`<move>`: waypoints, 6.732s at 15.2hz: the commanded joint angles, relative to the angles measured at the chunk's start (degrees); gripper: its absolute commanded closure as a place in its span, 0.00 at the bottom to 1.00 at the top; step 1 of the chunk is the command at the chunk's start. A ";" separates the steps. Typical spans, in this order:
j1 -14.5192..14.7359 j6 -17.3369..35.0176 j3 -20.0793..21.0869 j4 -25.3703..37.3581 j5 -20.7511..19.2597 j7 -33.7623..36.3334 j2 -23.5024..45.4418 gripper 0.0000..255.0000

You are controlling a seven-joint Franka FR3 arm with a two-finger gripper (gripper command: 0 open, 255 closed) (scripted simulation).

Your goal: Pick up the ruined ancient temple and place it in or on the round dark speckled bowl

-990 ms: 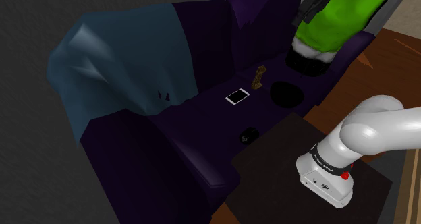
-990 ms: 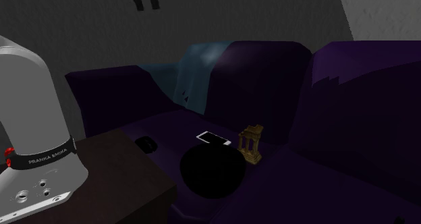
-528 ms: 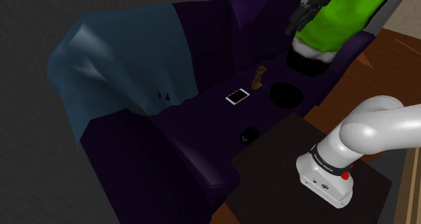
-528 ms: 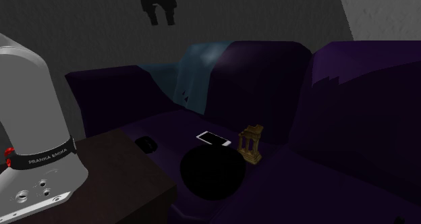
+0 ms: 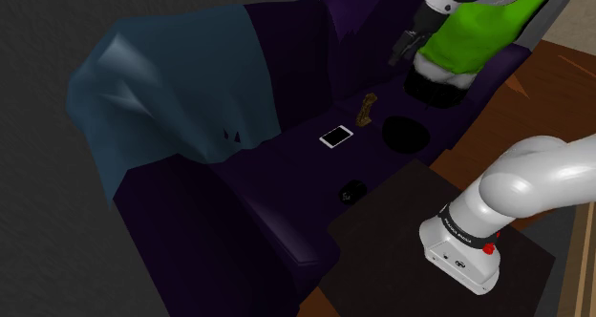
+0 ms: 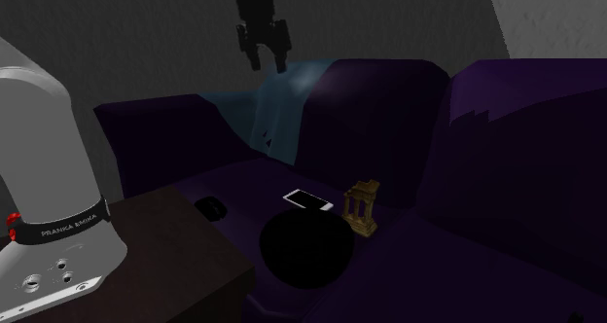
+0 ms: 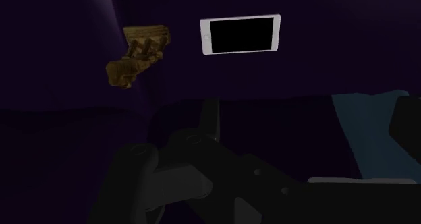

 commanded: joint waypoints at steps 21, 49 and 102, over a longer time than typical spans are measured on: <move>-2.01 28.02 -10.87 14.58 17.54 -23.24 45.04 0.00; -8.71 33.00 -6.01 26.55 27.46 -31.22 63.33 1.00; -10.73 9.95 -17.27 3.43 -2.56 -23.06 12.63 1.00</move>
